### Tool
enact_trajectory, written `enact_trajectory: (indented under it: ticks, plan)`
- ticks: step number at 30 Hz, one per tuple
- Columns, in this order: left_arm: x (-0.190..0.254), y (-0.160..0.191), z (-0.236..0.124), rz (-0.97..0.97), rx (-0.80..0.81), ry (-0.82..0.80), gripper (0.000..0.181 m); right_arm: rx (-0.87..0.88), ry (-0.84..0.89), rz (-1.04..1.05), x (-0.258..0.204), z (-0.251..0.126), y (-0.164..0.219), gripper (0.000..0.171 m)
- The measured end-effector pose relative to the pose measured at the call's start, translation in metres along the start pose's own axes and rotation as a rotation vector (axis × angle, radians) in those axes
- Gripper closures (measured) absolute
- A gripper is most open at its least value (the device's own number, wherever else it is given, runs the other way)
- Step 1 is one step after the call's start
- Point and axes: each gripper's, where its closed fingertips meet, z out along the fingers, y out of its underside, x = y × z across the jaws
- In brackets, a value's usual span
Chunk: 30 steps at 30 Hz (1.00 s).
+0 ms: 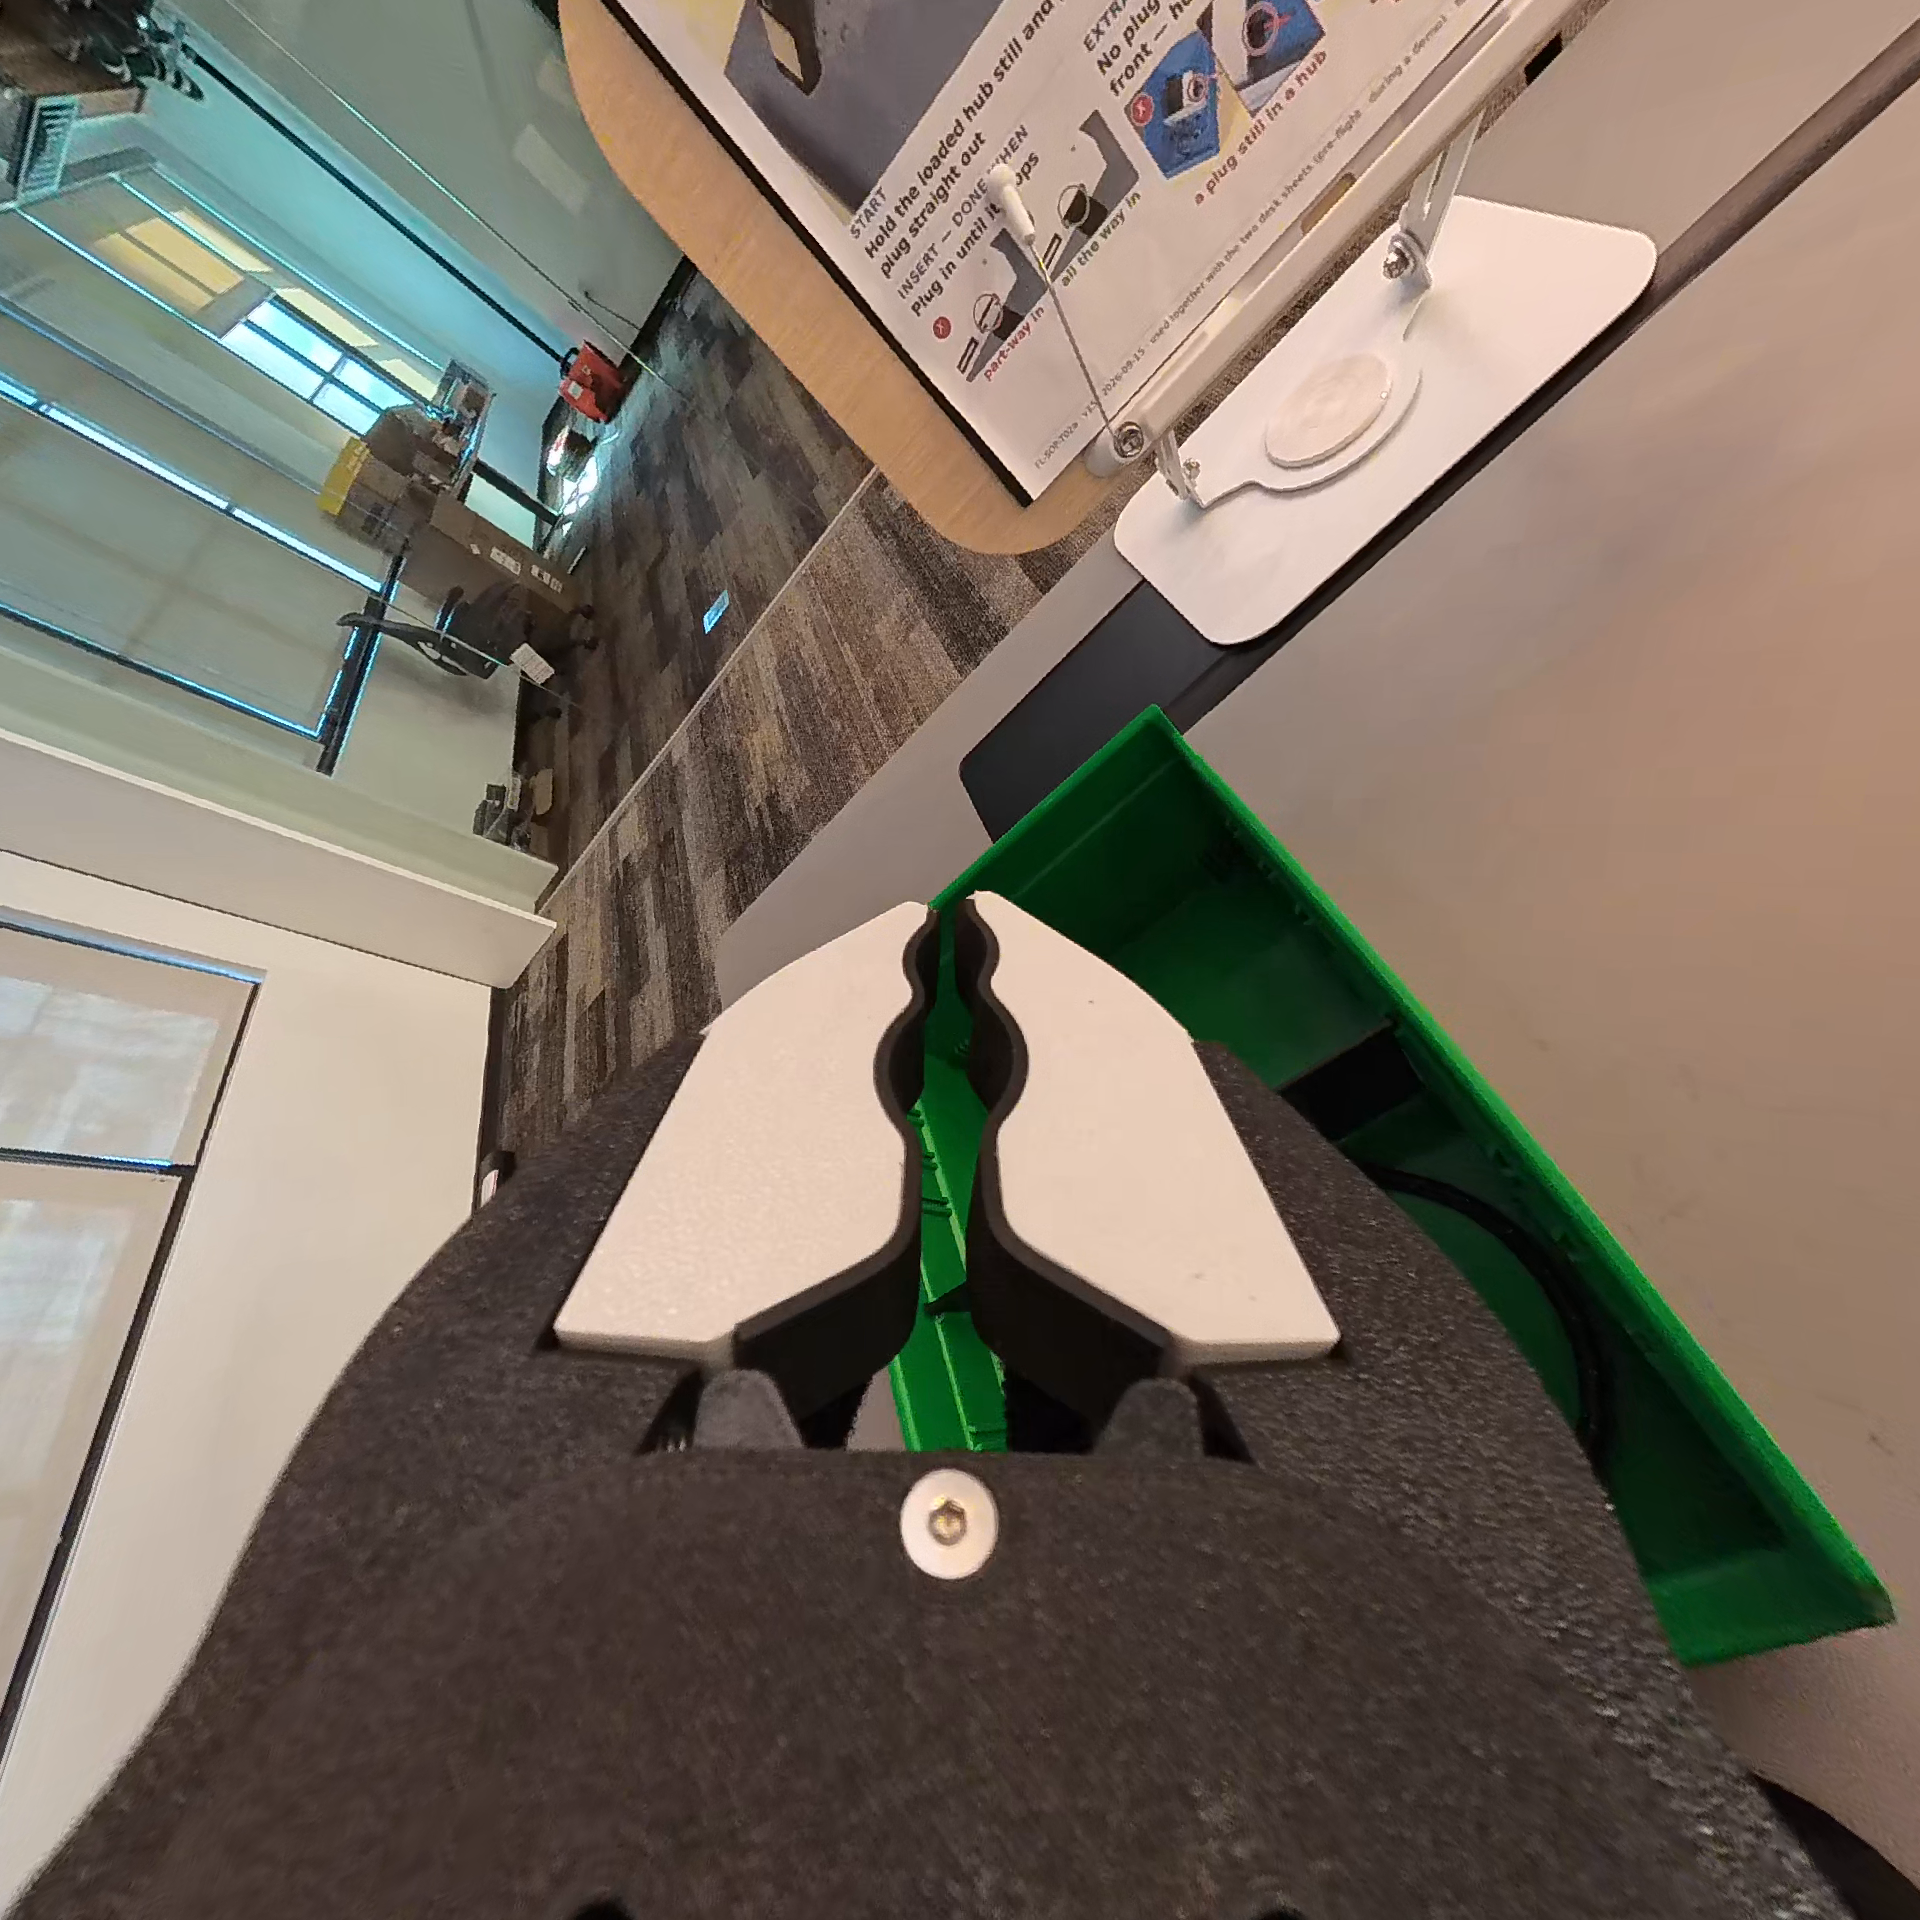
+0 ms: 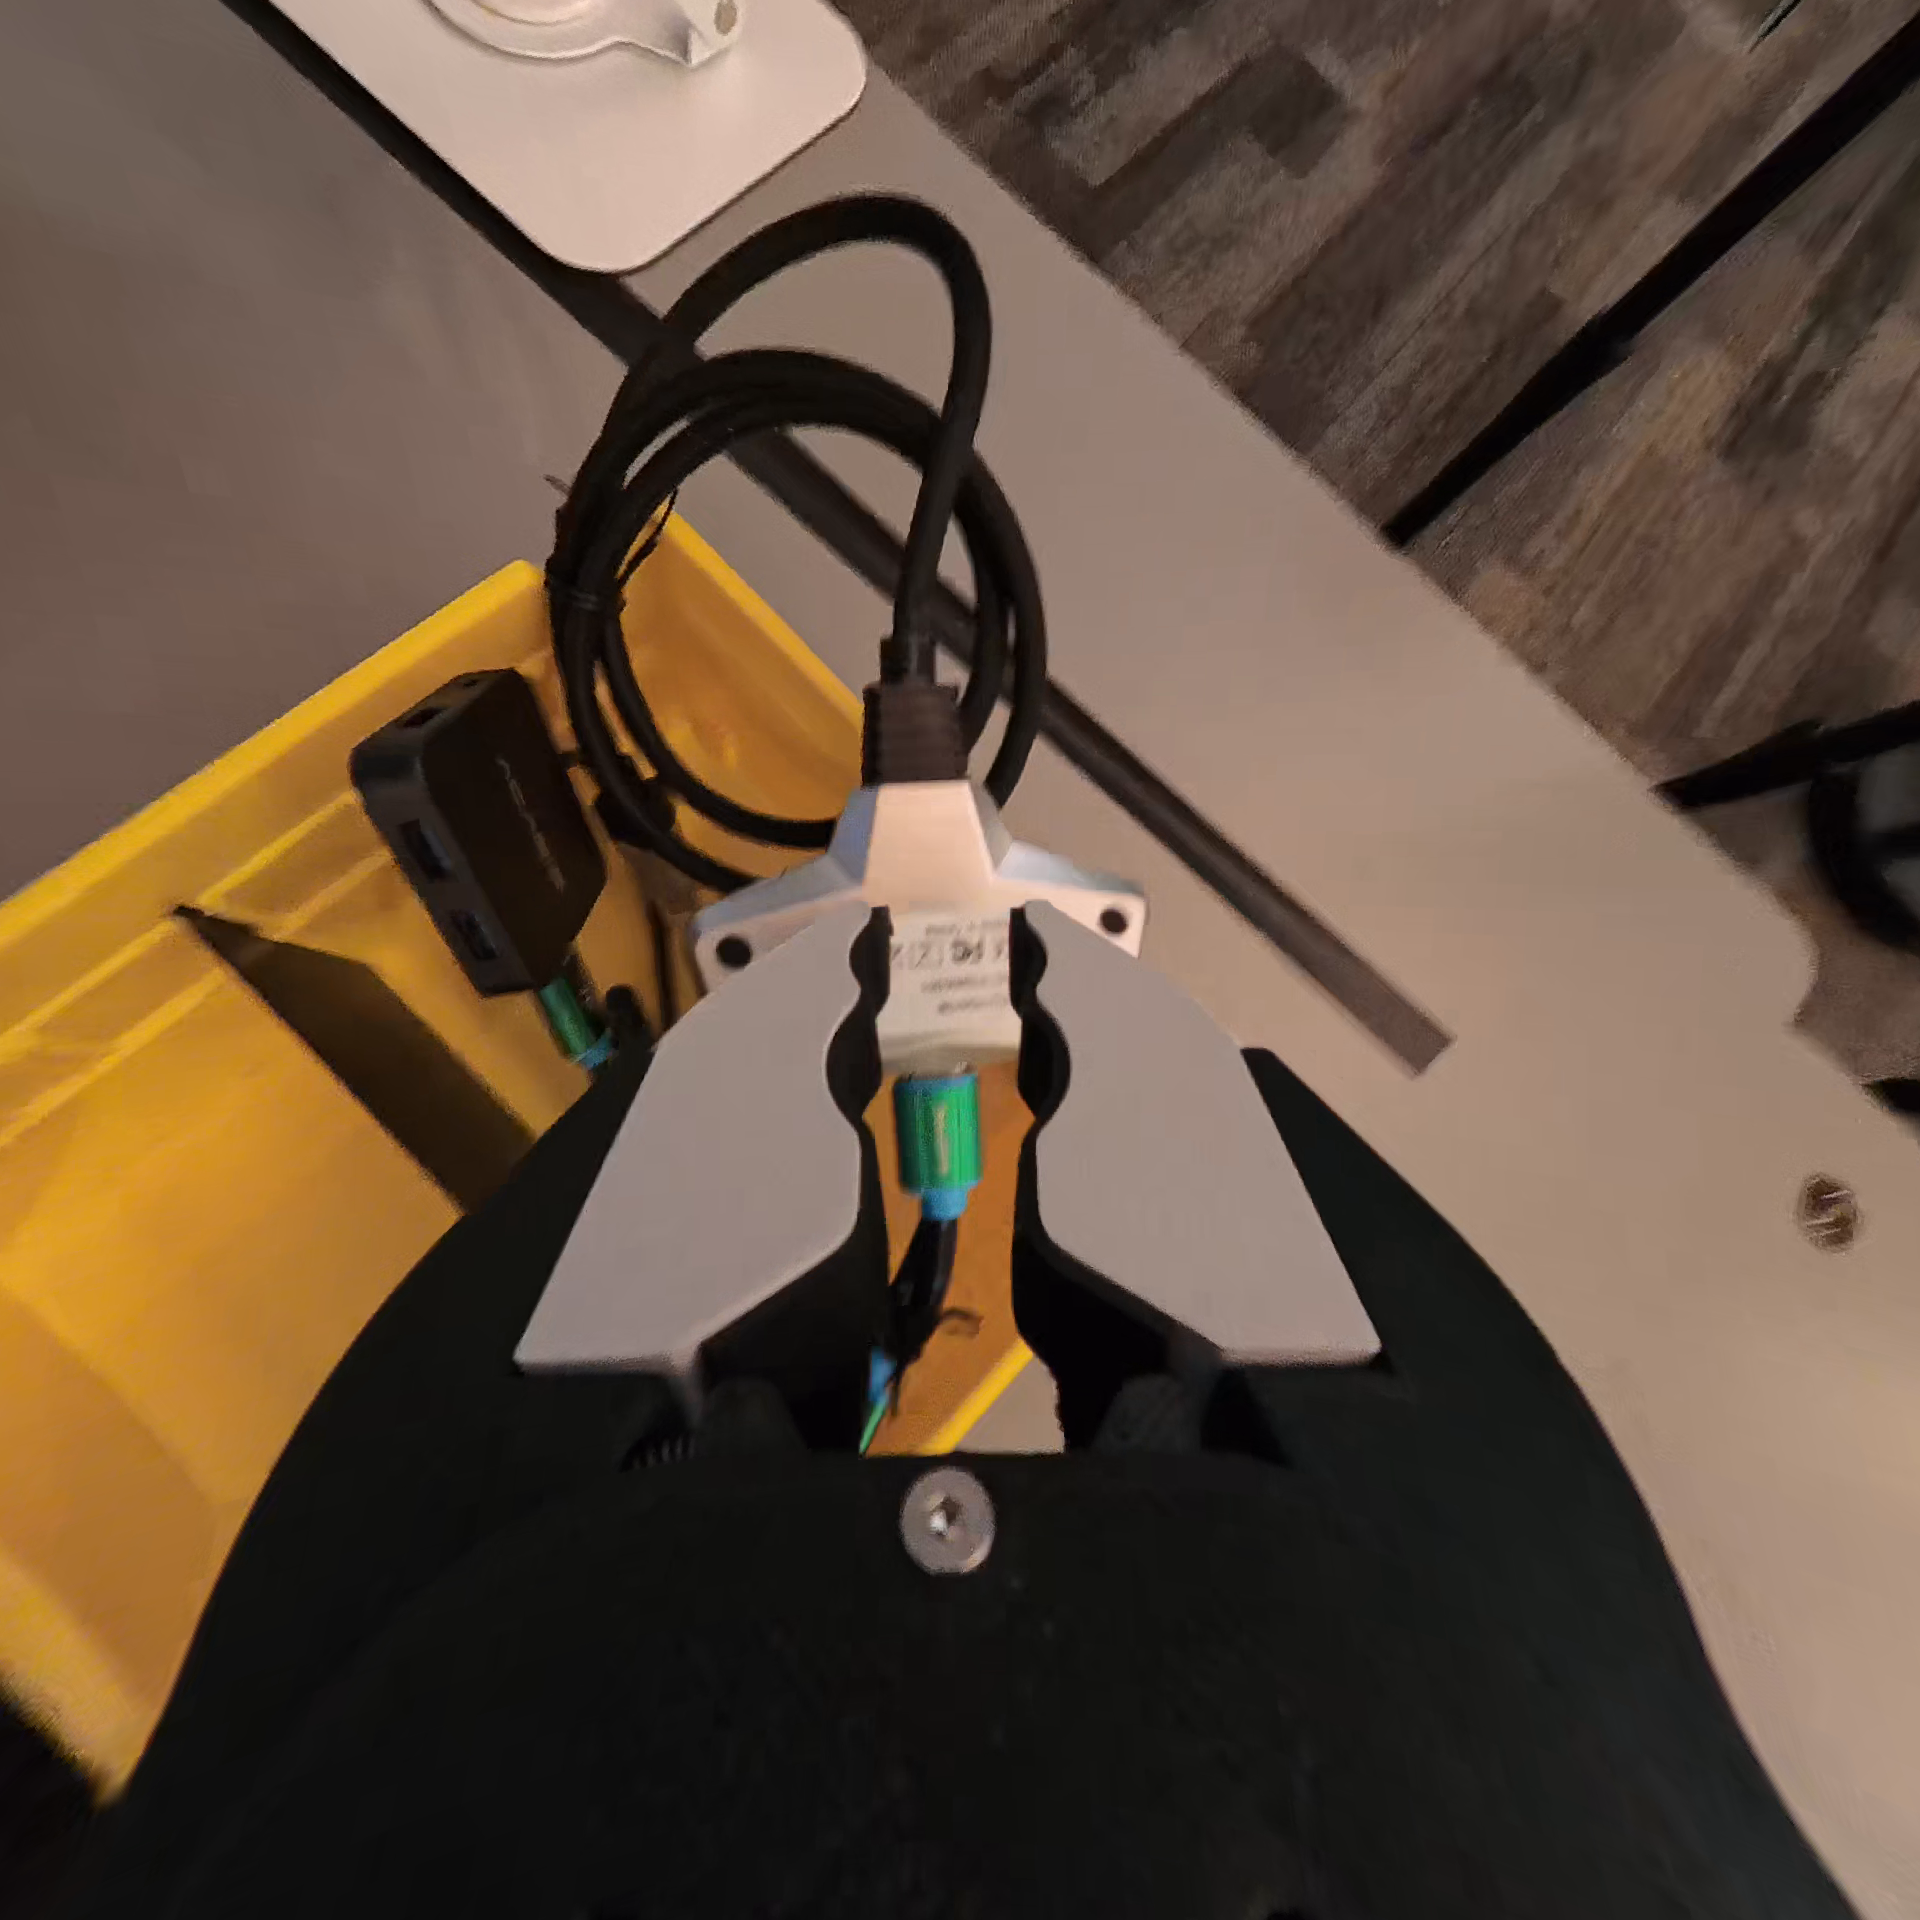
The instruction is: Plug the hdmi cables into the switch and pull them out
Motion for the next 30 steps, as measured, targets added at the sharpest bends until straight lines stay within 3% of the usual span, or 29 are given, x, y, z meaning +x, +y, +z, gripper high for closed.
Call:
enact_trajectory:
  ticks: [5,7,9,20,23,26,28,30]
  plan:
    - [0.002,-0.001,0.000,0.011,-0.001,0.002,0.179,-0.110,-0.172,0.292,0.001,-0.003,0.035,0.149]
    - [0.002,-0.002,0.000,0.009,0.004,0.001,0.179,-0.139,-0.210,0.338,-0.001,0.004,0.043,0.157]
    - [0.003,-0.002,0.000,0.009,0.003,0.003,0.179,-0.157,-0.217,0.321,-0.003,0.013,0.046,0.169]
    - [-0.007,0.010,-0.002,-0.031,-0.009,0.007,0.178,-0.194,-0.048,0.172,-0.002,0.008,0.046,0.168]
    - [-0.020,0.037,-0.007,-0.130,-0.069,0.033,0.171,-0.102,0.068,0.218,-0.004,-0.024,0.048,0.154]
    - [-0.030,0.086,-0.006,-0.246,-0.249,0.068,0.158,-0.056,0.145,0.335,-0.024,-0.056,0.071,0.128]
    - [-0.039,0.118,-0.006,-0.300,-0.381,0.035,0.149,-0.185,0.192,0.398,-0.040,-0.065,0.114,0.120]
    - [-0.037,0.139,-0.006,-0.360,-0.461,0.062,0.146,-0.475,0.264,0.419,-0.046,-0.078,0.166,0.120]
